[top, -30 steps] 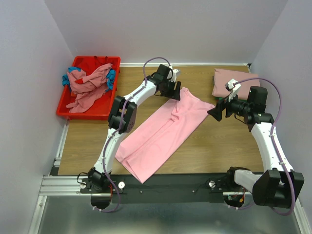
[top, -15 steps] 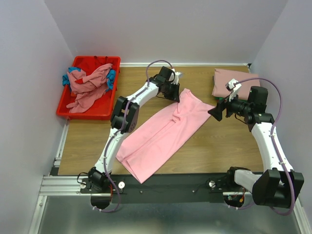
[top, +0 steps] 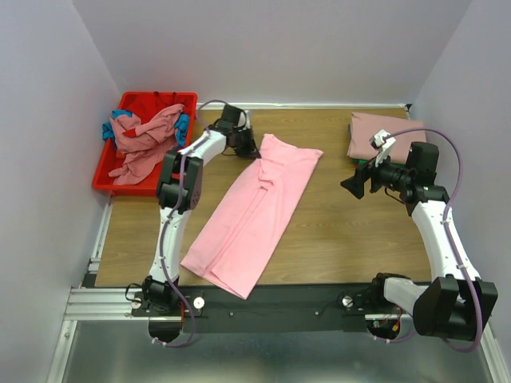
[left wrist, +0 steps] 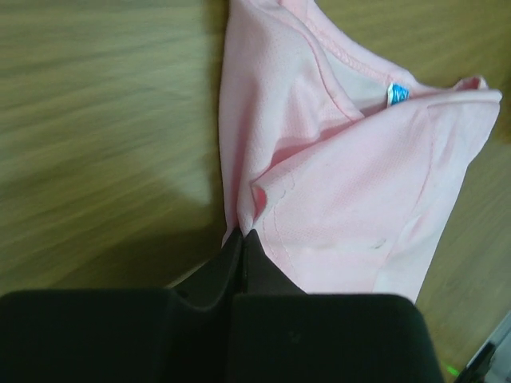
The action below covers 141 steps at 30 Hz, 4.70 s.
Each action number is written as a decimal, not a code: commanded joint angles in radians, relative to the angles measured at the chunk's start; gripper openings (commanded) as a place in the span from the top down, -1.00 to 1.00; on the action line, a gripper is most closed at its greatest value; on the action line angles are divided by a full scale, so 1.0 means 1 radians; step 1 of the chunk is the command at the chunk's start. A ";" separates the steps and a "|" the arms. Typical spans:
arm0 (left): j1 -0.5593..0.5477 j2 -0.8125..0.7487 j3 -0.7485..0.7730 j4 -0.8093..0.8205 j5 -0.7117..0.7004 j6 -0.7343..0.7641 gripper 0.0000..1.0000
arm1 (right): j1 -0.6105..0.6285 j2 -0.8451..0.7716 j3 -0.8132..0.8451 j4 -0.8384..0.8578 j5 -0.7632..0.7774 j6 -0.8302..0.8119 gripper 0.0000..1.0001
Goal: Fold and stack the t-shirts
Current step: Fold the tshirt
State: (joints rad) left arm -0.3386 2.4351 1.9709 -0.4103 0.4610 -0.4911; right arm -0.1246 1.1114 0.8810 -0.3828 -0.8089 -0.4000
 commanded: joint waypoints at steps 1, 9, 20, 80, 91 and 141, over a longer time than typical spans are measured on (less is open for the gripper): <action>0.087 -0.122 -0.185 0.155 -0.093 -0.154 1.00 | -0.006 0.008 -0.017 0.022 -0.012 0.003 -0.93; 0.108 -0.165 -0.147 0.183 -0.035 -0.149 0.70 | -0.007 0.077 -0.025 0.050 -0.052 0.058 -0.91; 0.107 -0.572 -0.222 0.143 -0.160 0.068 -0.15 | 0.129 0.681 0.326 0.021 -0.030 0.260 -0.60; 0.121 -1.676 -1.248 0.467 -0.251 0.332 -0.97 | 0.217 1.360 1.340 -0.039 0.278 0.457 -0.34; 0.119 -1.532 -1.271 0.418 -0.001 0.082 -0.67 | 0.307 0.752 0.771 -0.192 0.117 0.097 -0.98; -0.183 -1.512 -1.624 0.168 -0.585 -0.831 -0.59 | 0.451 0.036 -0.171 -0.168 -0.072 -0.364 -0.99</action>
State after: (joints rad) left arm -0.5186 0.8864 0.3092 -0.2344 -0.0662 -1.3022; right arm 0.3260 1.1400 0.7258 -0.5335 -0.8547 -0.7490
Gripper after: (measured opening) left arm 0.802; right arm 0.996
